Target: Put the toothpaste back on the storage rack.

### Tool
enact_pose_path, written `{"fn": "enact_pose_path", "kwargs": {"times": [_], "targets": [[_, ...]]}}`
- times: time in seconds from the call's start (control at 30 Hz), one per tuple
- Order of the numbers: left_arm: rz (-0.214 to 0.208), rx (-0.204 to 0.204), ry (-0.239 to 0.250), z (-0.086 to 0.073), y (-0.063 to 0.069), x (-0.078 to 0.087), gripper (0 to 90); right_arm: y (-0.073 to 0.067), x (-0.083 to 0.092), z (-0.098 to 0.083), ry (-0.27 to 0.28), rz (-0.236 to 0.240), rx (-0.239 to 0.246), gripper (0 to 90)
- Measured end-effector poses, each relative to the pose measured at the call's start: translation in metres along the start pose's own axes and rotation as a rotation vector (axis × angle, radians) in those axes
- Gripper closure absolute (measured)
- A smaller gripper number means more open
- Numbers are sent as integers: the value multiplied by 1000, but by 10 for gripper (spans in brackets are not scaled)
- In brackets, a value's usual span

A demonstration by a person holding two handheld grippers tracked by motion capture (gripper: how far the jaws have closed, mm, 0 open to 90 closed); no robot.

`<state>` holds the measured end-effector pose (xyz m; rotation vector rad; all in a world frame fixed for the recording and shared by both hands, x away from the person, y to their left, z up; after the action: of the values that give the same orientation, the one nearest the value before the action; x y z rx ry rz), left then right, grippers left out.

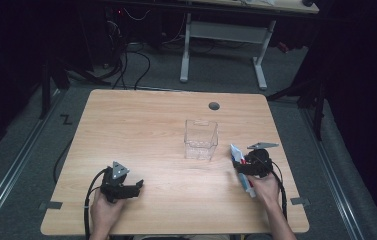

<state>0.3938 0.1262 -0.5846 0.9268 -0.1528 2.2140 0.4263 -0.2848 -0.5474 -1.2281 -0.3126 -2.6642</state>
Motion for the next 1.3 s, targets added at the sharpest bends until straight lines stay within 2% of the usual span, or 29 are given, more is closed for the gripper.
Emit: {"fn": "enact_pose_path", "kwargs": {"times": [0.5,0.67,1.0,1.1,1.13,1.3], "targets": [[0,0,0,0,0,0,173,-2,-13,-3,-88,-82,57,498],[0,1,0,0,0,0,173,-3,-17,-5,-122,-60,51,536],[0,0,0,0,0,0,173,-4,-18,-5,-142,-33,60,618],[0,0,0,0,0,0,173,-6,-17,-4,-151,-20,73,652],[0,0,0,0,0,0,173,-7,-17,-3,-161,-23,93,666],[0,1,0,0,0,0,173,-8,-16,-1,-178,-21,111,679]]}}
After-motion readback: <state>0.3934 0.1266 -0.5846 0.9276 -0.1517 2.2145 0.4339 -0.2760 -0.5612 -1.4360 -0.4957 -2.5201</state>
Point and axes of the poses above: each handheld gripper's, and its own axes: x roughly backward along the jaws, z roughly out of its top, y roughly to its right, the point moved 7 cm from there along -x, roughly forward along the jaws, and after that the axes turned 12 degrees about -z, right-handed, at the moved point
